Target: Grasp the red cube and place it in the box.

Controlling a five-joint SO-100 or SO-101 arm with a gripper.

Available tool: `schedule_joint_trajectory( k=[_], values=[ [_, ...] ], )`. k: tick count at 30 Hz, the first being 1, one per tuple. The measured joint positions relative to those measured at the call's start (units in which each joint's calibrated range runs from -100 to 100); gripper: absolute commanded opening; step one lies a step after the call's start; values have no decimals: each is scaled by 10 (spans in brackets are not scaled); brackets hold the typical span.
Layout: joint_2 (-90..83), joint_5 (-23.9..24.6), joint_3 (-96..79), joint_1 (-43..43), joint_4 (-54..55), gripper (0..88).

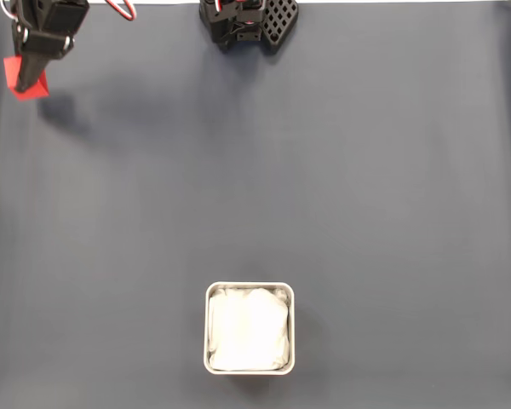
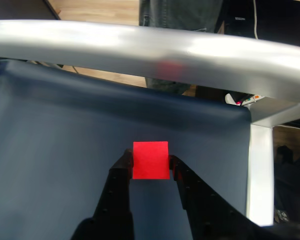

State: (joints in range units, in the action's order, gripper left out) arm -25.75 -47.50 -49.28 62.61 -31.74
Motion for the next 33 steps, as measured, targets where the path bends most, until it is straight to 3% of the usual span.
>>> schedule_joint_trajectory(
  k=[20, 33],
  values=[
    [-10, 8, 156, -129, -110, 35],
    [96, 10, 301, -220, -130, 34]
  ],
)
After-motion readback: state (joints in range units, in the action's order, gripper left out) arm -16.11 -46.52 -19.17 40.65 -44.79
